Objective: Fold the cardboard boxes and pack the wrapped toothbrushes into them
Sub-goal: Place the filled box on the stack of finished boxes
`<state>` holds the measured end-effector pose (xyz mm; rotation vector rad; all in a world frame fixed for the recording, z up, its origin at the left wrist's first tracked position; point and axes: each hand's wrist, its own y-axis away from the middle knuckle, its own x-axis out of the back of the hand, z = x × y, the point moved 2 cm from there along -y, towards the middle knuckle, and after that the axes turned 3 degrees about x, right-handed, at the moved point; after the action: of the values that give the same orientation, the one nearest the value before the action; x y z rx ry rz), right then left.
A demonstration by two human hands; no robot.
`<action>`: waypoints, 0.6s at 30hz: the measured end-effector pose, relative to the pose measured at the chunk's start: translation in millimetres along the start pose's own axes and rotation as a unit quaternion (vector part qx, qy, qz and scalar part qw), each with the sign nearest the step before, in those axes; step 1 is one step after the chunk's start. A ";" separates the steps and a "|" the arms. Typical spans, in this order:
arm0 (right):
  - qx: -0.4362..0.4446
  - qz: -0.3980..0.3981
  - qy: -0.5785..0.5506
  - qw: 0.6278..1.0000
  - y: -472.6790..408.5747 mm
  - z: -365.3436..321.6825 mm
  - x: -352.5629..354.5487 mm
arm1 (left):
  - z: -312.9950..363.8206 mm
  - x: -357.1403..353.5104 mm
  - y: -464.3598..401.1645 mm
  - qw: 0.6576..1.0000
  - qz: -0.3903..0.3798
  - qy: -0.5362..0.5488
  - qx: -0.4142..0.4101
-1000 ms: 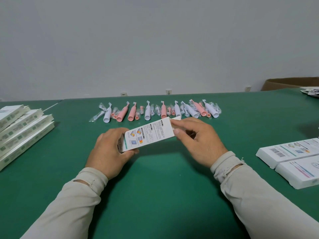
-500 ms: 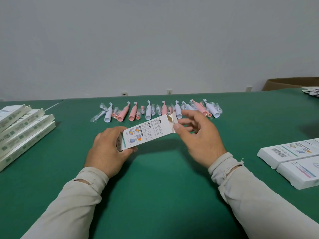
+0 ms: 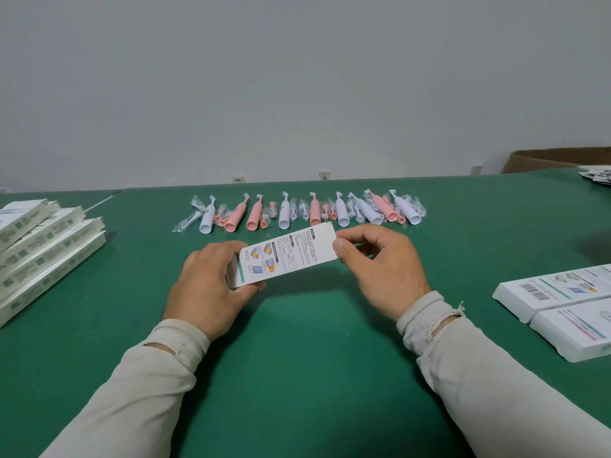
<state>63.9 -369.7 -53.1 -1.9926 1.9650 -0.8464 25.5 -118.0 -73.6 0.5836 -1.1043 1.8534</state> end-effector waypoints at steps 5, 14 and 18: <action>0.009 -0.008 0.005 1.000 0.9 -2.5 -1.5 | 1.5 0.3 0.6 1.000 -0.005 -0.002 0.005; 0.020 -0.049 0.014 0.998 2.5 -7.9 -2.3 | 2.9 2.9 1.9 1.000 -0.006 0.006 0.009; 0.023 -0.059 0.016 0.998 2.2 -8.1 -4.5 | 5.0 5.0 2.1 1.000 -0.011 0.003 0.011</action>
<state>58.0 -363.5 -48.8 -2.0982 1.8412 -0.9474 21.0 -120.6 -68.4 0.5996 -1.0699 1.8503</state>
